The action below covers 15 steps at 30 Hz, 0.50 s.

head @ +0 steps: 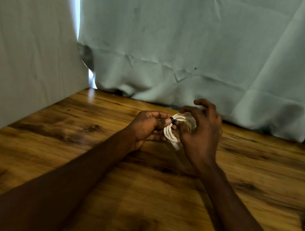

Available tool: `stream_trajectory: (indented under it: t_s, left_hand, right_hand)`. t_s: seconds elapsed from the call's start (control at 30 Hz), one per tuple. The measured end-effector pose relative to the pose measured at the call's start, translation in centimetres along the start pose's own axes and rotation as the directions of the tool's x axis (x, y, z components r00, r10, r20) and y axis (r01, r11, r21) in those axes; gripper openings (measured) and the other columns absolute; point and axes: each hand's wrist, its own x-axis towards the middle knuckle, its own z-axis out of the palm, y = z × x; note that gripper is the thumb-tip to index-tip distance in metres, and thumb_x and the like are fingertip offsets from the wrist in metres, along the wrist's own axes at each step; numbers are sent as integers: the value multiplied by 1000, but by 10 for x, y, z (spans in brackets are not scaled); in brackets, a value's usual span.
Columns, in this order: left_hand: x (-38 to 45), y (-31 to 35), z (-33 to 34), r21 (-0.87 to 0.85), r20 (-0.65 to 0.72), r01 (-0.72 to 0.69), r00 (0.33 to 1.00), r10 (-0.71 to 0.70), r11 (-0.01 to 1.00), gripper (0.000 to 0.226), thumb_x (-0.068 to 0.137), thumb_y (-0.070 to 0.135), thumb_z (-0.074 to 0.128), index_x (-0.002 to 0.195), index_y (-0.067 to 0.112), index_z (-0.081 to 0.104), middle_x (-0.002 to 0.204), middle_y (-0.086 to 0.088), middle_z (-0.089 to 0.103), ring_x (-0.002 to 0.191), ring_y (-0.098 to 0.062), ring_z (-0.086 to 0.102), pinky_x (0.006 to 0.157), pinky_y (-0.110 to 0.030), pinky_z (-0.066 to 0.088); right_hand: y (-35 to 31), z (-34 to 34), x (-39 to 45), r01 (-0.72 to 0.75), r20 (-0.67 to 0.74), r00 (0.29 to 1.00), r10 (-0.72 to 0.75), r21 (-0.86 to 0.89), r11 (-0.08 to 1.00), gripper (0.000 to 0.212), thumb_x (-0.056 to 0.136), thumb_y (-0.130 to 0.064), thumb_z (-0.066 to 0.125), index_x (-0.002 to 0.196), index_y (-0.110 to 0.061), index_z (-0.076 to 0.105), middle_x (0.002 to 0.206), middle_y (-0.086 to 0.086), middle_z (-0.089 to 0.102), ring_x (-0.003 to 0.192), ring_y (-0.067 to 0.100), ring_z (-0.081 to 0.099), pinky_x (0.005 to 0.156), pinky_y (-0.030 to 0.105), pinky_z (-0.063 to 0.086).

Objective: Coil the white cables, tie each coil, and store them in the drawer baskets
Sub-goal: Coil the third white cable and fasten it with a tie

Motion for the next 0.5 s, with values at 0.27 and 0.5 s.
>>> stream_trajectory:
  t_s: [0.27,0.5]
  left_hand:
    - [0,1,-1,30,-27,-31,999,32,999,14,95,10,67,105,15,76,94,-8,79,83,-20,72,79,-39,57]
    - [0,1,-1,45,-44,-18,999,20,999,10,97,11,65,101,12,75,82,-6,77,68,-18,70,64,-29,54]
  right_hand:
    - [15,5,2,49,47,997,-54,112,993,26,75,-20,86,97,-29,78,123,-12,62,112,20,61,89,49,51]
    - [5,0,-1,86,86,993,-76,-121,989,14,78,-35,82,91,-32,80,123,-11,63,107,23,58,85,50,49]
